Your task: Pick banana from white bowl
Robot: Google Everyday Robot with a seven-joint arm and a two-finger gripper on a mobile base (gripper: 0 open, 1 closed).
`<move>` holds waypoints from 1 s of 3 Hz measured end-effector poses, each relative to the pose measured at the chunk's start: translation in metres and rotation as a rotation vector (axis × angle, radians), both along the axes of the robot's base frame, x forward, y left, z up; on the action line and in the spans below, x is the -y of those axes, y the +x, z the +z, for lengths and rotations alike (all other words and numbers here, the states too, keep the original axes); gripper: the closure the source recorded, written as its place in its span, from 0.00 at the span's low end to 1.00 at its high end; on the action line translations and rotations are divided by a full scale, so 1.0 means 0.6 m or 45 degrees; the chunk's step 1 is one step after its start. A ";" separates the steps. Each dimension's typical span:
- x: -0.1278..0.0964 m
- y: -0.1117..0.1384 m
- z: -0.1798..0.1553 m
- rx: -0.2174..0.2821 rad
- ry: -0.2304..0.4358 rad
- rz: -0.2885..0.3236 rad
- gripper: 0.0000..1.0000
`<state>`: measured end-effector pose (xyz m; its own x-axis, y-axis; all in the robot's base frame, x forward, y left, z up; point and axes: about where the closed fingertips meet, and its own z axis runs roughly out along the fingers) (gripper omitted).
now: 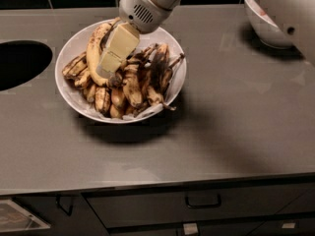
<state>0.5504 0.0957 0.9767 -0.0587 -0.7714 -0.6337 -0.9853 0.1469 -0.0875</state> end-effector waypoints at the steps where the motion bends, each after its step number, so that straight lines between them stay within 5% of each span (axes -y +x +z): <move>1: -0.006 -0.003 -0.015 -0.046 -0.011 -0.088 0.00; 3: -0.009 -0.004 -0.017 -0.058 -0.008 -0.101 0.00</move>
Offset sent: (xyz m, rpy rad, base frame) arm -0.0018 0.0032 -0.0078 -0.0073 0.0326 -0.0630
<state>0.5478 0.1012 0.9667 -0.1484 -0.7672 -0.6241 -0.9736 0.2240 -0.0439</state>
